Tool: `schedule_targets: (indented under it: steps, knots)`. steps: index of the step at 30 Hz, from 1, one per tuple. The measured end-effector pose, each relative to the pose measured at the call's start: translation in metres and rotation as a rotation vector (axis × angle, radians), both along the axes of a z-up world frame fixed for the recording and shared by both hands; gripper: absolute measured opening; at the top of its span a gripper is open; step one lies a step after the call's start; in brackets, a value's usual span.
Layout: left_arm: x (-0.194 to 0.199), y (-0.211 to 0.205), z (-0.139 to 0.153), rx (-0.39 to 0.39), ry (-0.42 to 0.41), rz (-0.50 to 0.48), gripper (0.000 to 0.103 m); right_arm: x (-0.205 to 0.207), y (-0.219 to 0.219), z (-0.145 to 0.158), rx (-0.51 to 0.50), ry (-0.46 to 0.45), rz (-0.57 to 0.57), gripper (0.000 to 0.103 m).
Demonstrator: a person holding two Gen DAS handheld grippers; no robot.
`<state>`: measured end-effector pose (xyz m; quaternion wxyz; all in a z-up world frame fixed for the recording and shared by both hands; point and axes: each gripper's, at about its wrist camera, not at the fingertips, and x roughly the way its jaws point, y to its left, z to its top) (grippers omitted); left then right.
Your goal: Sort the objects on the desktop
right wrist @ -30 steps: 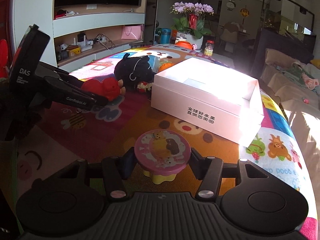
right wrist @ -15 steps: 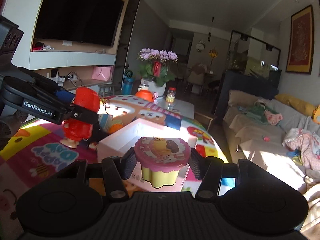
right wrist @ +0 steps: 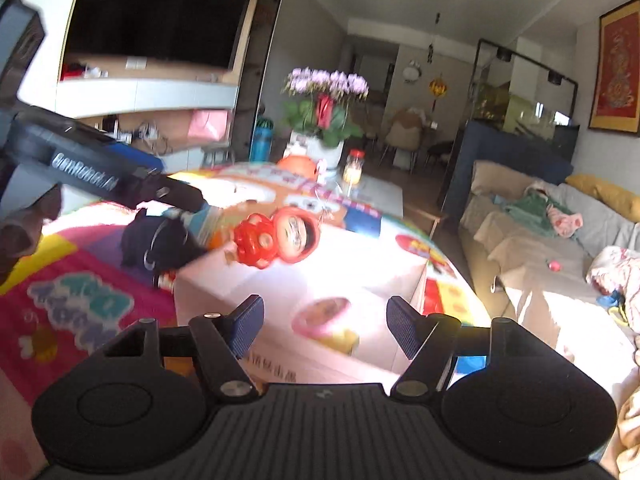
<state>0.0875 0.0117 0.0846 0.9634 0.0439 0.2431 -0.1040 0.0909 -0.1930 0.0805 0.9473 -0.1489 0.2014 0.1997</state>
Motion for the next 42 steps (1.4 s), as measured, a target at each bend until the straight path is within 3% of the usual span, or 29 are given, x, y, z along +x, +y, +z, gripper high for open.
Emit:
schedule_targets:
  steps: [5,7,9,16,21,22,24,28,31,36,42]
  knots:
    - [-0.008,0.024,-0.044,0.043,0.107,0.032,0.08,-0.002,0.024,-0.001,-0.056,-0.007,0.039,0.068]
    - [-0.008,0.029,-0.052,0.061,0.104,0.0,0.072,-0.004,0.034,0.001,-0.068,-0.016,0.054,0.068]
    - [-0.008,0.026,-0.056,0.091,0.094,-0.046,0.054,-0.011,0.041,0.004,-0.075,-0.021,0.068,0.069]
    - [0.011,0.007,-0.067,0.244,0.024,-0.211,0.056,-0.033,0.046,0.003,-0.117,-0.012,0.095,0.071]
    - [0.03,-0.001,-0.083,0.337,0.054,-0.259,0.056,-0.028,0.039,0.002,-0.113,0.01,0.044,0.072]
    - [0.029,-0.001,-0.084,0.36,0.044,-0.249,0.054,-0.027,0.038,0.001,-0.107,0.015,0.035,0.072]
    - [0.026,0.002,-0.083,0.388,0.047,-0.196,0.032,-0.024,0.035,0.001,-0.098,0.02,0.019,0.072]
    - [0.008,0.027,-0.076,0.305,0.075,-0.133,0.031,-0.02,0.035,0.001,-0.082,0.023,0.017,0.072]
    - [-0.028,0.04,-0.073,0.239,0.108,-0.145,0.03,-0.019,0.037,0.001,-0.069,0.026,0.026,0.072]
    - [-0.082,0.036,-0.062,0.129,0.157,-0.241,0.03,-0.017,0.047,0.0,-0.056,0.034,0.053,0.072]
    - [-0.102,0.013,-0.063,0.058,0.16,-0.346,0.03,-0.025,0.06,0.006,-0.049,0.021,0.099,0.072]
